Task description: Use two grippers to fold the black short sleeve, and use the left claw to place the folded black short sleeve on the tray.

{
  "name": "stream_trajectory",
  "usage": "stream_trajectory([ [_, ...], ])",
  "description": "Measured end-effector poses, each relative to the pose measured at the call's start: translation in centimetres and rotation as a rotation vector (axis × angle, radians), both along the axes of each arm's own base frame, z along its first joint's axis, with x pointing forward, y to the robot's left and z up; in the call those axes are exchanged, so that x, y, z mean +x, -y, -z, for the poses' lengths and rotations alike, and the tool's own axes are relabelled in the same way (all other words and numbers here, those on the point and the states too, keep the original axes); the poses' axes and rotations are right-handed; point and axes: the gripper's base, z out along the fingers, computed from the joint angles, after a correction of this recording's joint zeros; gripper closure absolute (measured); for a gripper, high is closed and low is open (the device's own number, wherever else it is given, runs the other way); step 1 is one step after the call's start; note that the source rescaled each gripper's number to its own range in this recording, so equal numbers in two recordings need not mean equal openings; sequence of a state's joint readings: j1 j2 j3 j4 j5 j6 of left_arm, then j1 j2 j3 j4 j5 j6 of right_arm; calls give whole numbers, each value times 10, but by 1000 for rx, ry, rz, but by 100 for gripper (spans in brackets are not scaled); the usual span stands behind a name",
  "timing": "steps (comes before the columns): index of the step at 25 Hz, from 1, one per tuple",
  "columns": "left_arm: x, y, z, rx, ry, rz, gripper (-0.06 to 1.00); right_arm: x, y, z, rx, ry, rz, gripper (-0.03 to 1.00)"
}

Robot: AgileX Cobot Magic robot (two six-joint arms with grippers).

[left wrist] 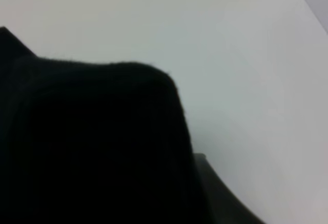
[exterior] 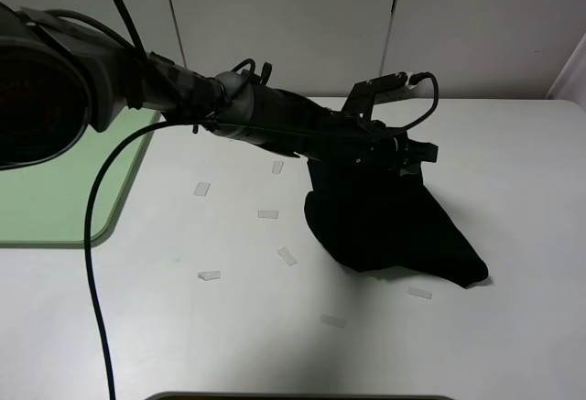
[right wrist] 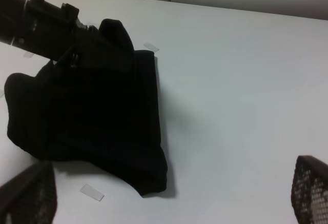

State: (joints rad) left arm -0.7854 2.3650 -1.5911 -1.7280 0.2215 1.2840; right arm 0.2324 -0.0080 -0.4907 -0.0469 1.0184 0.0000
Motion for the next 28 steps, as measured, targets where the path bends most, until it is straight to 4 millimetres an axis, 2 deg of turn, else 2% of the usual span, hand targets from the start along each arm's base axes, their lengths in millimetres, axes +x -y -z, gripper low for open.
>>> stream_trajectory([
  [2,2,2,-3,-8,9,0,76,0,0,0,0,0,0,-3],
  [4,2,4,-7,-17,19,7,58,0,0,0,0,0,0,-3],
  [5,3,5,-9,-20,30,11,42,0,0,0,0,0,0,-3],
  [8,3,8,-12,-23,54,26,10,0,0,0,0,0,0,-3],
  [10,4,9,-15,-24,81,38,0,0,0,0,0,0,0,-3],
  [15,6,12,-25,-16,181,99,-5,0,0,0,0,0,0,-3],
  [22,-1,24,-73,-133,398,305,-5,0,0,0,0,0,0,-3],
  [25,-6,27,-80,-178,433,374,-5,0,0,0,0,0,0,-3],
  [28,-7,26,-83,-188,405,369,-5,0,0,0,0,0,0,-3],
])
